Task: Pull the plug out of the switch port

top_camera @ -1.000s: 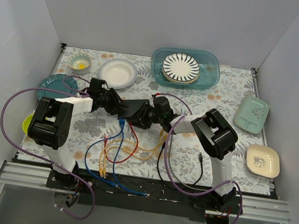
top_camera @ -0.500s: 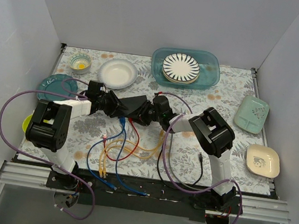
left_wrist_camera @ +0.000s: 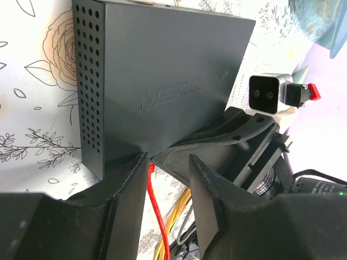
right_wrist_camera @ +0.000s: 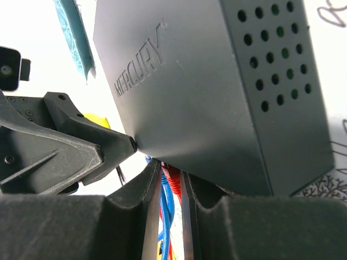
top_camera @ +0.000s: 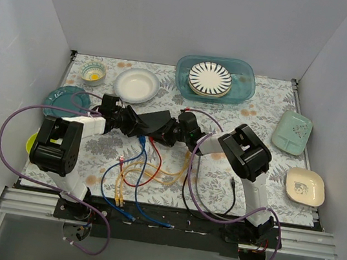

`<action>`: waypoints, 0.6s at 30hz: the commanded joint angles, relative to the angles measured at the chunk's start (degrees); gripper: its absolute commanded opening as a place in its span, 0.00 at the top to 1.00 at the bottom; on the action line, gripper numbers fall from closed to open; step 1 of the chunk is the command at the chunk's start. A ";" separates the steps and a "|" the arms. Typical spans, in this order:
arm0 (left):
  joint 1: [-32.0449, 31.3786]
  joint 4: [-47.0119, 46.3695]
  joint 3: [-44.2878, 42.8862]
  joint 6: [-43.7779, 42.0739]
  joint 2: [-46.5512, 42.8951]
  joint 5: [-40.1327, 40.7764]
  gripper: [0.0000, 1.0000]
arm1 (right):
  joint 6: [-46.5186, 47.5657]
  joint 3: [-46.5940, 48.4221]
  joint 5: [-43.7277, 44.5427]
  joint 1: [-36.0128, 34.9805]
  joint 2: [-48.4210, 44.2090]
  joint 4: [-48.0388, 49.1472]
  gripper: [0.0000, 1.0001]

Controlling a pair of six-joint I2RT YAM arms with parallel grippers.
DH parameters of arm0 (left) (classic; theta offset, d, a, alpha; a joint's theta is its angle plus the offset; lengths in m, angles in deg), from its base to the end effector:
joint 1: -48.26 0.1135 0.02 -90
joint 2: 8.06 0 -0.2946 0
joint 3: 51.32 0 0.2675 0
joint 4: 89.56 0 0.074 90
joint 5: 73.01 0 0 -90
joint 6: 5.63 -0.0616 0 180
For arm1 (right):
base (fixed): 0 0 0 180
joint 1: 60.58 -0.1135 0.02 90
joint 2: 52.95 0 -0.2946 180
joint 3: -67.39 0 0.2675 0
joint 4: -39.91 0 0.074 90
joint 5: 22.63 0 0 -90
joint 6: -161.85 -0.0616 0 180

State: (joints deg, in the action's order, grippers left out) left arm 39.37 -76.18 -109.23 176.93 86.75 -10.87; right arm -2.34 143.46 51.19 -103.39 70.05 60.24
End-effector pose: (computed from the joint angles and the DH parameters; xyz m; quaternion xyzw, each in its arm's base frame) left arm 0.3322 -0.0811 0.1476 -0.5479 0.7347 -0.3986 0.0335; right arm 0.3421 0.3403 0.1055 0.1566 0.8310 0.5061 0.1697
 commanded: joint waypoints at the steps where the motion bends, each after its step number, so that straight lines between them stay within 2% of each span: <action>1: 0.10 3.97 2.15 -1.50 -0.24 1.58 0.64 | 2.38 -0.54 0.99 0.44 2.24 -2.36 0.99; 8: 0.10 1.95 1.80 -0.18 2.05 0.52 0.64 | 12.21 -2.80 -3.59 0.27 1.45 -8.94 0.99; 18: 0.62 0.72 1.27 0.70 2.84 0.35 0.64 | 17.50 -14.06 -5.44 0.97 -4.86 -8.34 0.99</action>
State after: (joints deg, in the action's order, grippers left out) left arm 39.52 -78.56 -108.80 178.70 88.12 -13.95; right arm 7.87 134.50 44.89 -102.69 65.73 63.70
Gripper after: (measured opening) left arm 0.362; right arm 0.205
